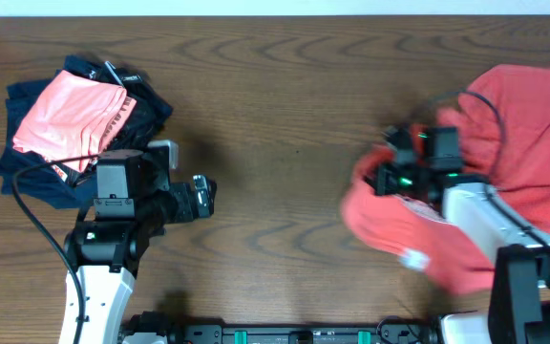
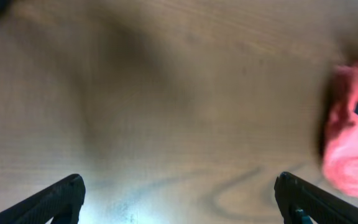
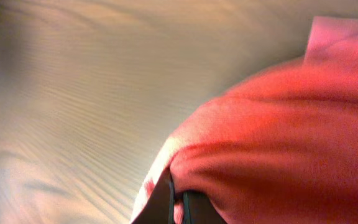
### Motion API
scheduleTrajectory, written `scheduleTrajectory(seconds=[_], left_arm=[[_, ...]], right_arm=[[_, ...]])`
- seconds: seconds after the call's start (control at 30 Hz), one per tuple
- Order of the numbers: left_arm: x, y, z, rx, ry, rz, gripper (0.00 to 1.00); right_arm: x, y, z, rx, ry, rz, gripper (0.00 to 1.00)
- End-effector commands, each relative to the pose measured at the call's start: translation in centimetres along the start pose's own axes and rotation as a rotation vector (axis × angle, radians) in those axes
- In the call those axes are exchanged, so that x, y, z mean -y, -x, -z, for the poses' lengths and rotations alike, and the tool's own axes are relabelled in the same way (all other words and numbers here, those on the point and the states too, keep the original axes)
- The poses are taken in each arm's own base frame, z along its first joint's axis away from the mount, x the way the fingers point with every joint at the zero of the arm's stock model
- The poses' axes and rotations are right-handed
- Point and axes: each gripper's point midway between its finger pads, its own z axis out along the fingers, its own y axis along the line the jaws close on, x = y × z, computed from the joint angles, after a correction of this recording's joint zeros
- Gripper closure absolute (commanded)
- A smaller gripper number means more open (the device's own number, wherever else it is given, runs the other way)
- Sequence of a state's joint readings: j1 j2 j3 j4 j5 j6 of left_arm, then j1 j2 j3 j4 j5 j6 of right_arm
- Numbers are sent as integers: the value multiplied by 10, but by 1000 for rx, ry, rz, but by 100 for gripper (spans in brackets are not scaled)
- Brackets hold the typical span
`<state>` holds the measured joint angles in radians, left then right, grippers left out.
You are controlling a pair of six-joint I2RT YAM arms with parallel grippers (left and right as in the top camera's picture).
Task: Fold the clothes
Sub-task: 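Grasp the crumpled orange t-shirt with the right gripper and lift it, then drag the orange t-shirt leftward to the table center with the right gripper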
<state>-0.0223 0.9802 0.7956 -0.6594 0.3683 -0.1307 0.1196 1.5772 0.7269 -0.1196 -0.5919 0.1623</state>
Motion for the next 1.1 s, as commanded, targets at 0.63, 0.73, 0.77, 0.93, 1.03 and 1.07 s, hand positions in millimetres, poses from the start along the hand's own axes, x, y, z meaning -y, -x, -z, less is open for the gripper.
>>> scheduleTrajectory(seconds=[0.63,0.73,0.77,0.93,1.03,1.07], left_arm=[[28,3,-13,-49,-182,103,2],[28,-10,-26,-111,-180,117,2],[30,-14,-31,-132,-183,112,2],[34,-25,-66,-203,-147,57,2],[32,-28,-95,-217,-93,2,2],[33,-30,-104,-223,-88,-17,2]], right_arm=[[14,49,76,175,-462,23,1],[34,40,115,183,-525,-56,1],[38,37,124,187,-539,-76,1],[53,22,155,187,-595,-146,1],[58,14,161,171,-611,-178,1],[60,12,162,164,-614,-185,1]])
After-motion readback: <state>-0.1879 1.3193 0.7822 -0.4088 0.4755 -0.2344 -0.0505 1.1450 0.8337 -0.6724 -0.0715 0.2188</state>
